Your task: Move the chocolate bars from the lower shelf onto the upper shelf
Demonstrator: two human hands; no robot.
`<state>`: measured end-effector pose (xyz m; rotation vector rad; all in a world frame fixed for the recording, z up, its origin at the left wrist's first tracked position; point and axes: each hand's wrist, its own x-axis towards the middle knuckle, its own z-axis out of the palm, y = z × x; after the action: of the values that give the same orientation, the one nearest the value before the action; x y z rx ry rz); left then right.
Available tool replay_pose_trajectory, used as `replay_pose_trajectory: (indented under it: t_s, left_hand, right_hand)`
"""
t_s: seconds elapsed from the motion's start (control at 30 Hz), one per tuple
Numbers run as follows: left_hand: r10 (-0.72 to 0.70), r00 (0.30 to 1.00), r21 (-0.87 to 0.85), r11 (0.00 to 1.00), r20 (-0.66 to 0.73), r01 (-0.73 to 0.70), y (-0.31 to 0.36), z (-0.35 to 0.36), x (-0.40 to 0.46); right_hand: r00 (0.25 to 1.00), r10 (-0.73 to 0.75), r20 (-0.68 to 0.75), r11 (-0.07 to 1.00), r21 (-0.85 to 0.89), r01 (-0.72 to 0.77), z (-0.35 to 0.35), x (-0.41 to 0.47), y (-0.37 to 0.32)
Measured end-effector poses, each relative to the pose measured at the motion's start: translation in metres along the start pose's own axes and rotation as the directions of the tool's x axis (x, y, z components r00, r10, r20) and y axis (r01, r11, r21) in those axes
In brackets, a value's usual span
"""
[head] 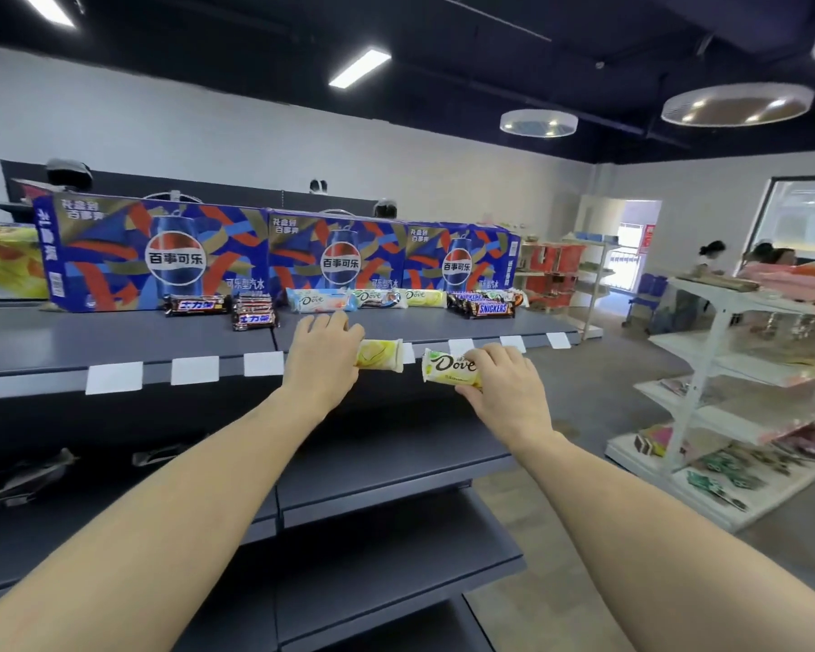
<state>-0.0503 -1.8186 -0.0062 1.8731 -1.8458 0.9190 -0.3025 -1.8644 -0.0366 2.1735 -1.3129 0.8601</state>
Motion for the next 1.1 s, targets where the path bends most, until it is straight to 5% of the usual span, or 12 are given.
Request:
replay_pose_trajectory:
  t_s: [0.43,0.77,1.1]
  left_hand:
    - [0.005,1.0,0.048,0.999,0.01,-0.005,0.055,0.061,0.08]
    - [-0.126,0.991,0.146,0.982,0.038,0.119,0.125,0.09,0.131]
    - [-0.251,0.967,0.246,0.94,0.03,0.237,0.11,0.099,0.154]
  right_hand:
    - [0.981,-0.161,0.11,0.987,-0.001,0.162,0.076,0.035,0.093]
    - [0.967,-0.254,-0.003,0.958,0.135,0.252,0.119,0.096,0.167]
    - [0.949,-0.311,-0.062,0.922,0.225,0.316,0.16,0.157,0.158]
